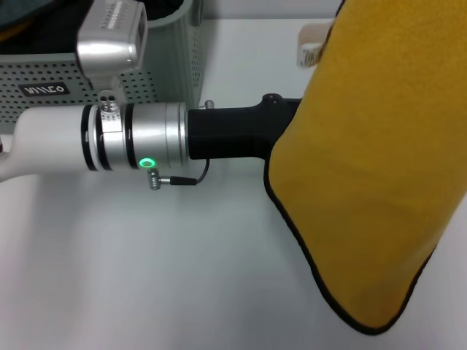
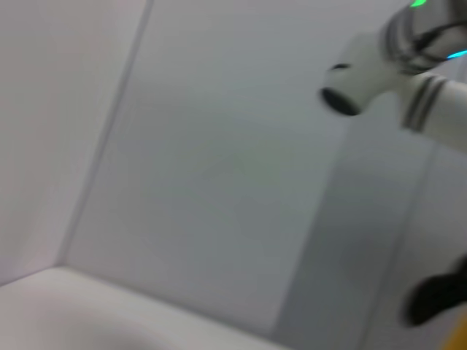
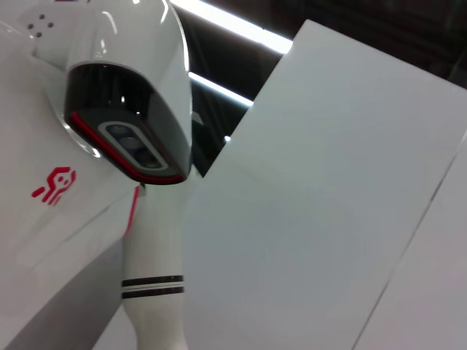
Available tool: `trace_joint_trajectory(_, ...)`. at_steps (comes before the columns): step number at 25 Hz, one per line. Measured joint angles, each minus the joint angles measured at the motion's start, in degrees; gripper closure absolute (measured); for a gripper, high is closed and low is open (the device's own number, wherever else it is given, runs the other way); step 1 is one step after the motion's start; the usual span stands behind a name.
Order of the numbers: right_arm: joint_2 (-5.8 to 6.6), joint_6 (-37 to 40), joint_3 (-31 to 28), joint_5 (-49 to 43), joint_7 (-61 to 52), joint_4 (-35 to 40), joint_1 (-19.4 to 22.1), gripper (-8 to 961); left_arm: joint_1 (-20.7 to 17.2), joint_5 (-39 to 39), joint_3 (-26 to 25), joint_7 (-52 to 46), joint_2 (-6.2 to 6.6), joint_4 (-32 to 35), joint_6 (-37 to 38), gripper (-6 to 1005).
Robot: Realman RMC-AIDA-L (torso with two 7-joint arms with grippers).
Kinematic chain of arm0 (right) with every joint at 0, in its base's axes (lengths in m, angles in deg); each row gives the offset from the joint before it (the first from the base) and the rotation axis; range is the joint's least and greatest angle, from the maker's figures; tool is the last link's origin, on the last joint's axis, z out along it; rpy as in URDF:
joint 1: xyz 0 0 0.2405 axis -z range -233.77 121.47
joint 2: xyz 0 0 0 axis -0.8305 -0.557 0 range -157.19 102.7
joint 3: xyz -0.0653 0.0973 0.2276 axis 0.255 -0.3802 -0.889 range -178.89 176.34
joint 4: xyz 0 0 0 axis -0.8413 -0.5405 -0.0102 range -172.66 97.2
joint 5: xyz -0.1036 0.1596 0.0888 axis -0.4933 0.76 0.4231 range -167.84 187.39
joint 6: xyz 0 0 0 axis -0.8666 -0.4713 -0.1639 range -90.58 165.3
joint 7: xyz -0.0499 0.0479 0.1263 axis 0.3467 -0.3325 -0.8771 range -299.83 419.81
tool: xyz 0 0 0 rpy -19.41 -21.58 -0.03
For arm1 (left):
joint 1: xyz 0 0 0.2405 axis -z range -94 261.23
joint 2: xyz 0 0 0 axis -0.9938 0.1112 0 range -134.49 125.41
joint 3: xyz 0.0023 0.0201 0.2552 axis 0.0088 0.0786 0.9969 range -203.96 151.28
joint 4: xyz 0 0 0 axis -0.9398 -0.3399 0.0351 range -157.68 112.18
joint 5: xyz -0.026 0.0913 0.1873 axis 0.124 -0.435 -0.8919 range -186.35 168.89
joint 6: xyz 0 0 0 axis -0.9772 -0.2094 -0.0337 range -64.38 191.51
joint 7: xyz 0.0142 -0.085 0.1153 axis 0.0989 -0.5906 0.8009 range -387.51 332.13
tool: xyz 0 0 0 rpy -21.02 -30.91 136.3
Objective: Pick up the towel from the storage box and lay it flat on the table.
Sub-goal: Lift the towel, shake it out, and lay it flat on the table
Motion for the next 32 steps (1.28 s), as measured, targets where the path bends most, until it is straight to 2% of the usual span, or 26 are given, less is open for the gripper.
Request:
trace_joint_trajectory(7,0.82,-0.1,-0.1,-0.1,1.9,-3.9,0.3,942,-0.8,6.4,0.0,1.8,0.11,-1.1,9.6,552)
trace_joint_trajectory(14,1.30,0.0,-0.1,-0.1,2.6,-4.7,3.3,942,-4.9,16.4,-0.3,2.2,0.48,-0.7,11.6,560)
trace_joint_trajectory(19,1.63,-0.2,-1.0,0.2,3.1,-5.0,6.5,942,-8.9,21.6,-0.4,2.2,1.99,1.4,15.5,563)
trace_joint_trajectory(27,1.93,-0.8,-2.8,0.1,3.3,-8.7,8.1,942,-10.8,21.6,-0.2,2.2,2.50,3.1,19.5,568)
trace_joint_trajectory(32,1.93,-1.1,-2.8,-0.3,3.4,-9.4,7.7,942,-10.0,18.4,0.0,2.5,1.48,3.0,19.5,571)
